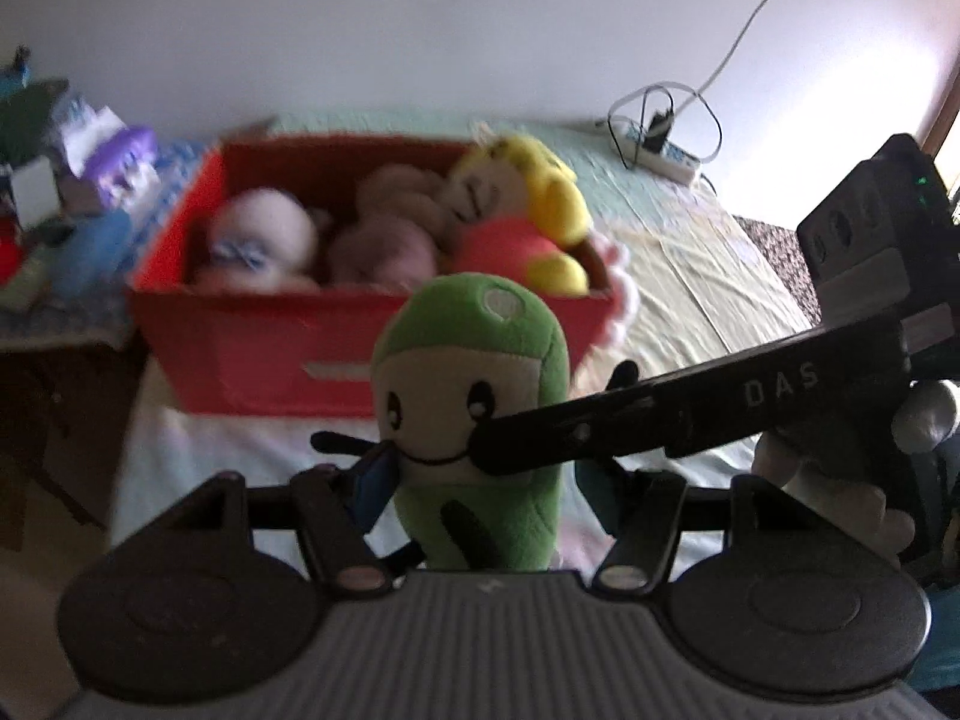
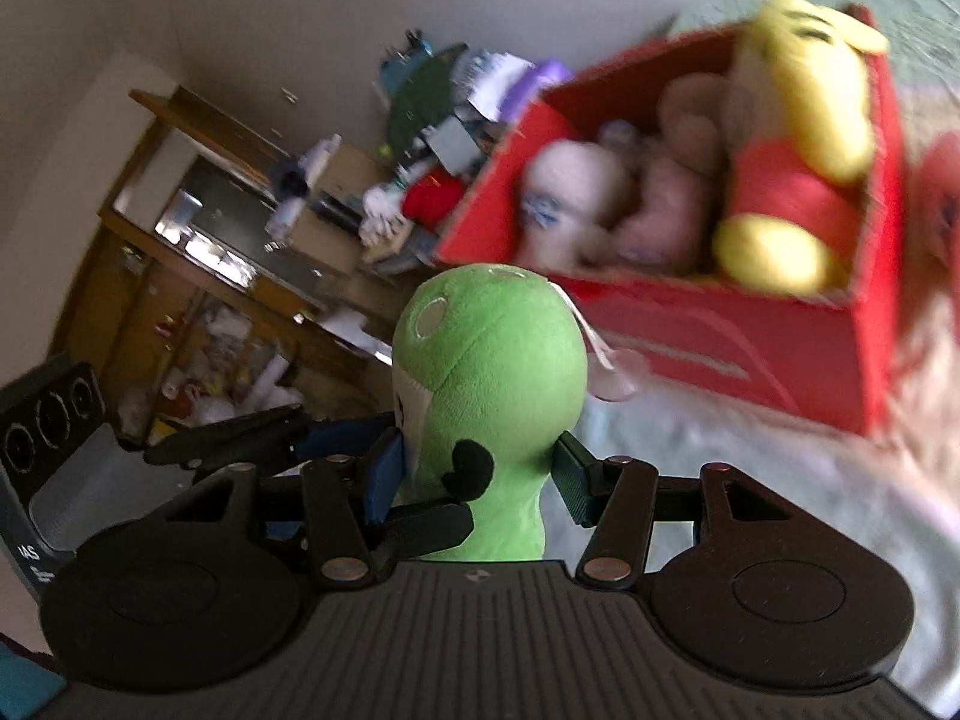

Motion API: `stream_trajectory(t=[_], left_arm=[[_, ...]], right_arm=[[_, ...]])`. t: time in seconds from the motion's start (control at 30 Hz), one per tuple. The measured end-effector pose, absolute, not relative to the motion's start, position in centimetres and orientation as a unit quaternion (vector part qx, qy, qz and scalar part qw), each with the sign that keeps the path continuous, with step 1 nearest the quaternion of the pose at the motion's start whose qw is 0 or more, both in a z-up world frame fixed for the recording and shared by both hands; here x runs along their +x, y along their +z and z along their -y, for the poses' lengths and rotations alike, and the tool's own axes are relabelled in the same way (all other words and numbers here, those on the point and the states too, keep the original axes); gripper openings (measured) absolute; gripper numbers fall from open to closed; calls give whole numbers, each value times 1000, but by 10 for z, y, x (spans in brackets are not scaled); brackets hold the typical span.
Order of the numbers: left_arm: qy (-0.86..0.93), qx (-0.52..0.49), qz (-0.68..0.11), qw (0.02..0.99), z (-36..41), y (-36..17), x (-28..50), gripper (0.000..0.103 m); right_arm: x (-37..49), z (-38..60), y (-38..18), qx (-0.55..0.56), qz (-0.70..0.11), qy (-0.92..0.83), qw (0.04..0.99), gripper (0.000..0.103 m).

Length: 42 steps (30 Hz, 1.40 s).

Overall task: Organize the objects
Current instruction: 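Lift the green plush with the right gripper toward the red box, then lower the green plush into the red box beside the tiger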

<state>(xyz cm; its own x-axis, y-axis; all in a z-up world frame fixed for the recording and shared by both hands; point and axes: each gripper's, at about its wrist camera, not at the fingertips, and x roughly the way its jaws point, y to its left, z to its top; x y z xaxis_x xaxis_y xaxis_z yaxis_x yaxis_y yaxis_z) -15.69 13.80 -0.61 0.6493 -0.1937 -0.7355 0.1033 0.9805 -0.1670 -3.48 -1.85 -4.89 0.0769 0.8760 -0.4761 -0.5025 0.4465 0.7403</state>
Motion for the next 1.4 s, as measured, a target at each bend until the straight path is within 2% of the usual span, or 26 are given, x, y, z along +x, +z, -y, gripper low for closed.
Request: stream_trajectory(t=[0.33,0.67,0.93,1.1,1.4], left_arm=[[-107,-29,-328,938,-197,39,-144,66],[-150,-17,-278,949,-223,53,-96,68],[-195,-79,-322,923,-233,12,-40,68],[-202,-84,-355,909,-228,-16,-20,68],[-193,-106,-393,893,-242,-35,13,70]], right_arm=[[-17,-17,-8,231,-394,478,750,56],[5,-27,5,221,-334,413,818,56],[37,-31,-25,192,-362,339,847,55],[51,-39,-41,173,-385,316,850,55],[64,-57,-56,183,-415,287,843,55]])
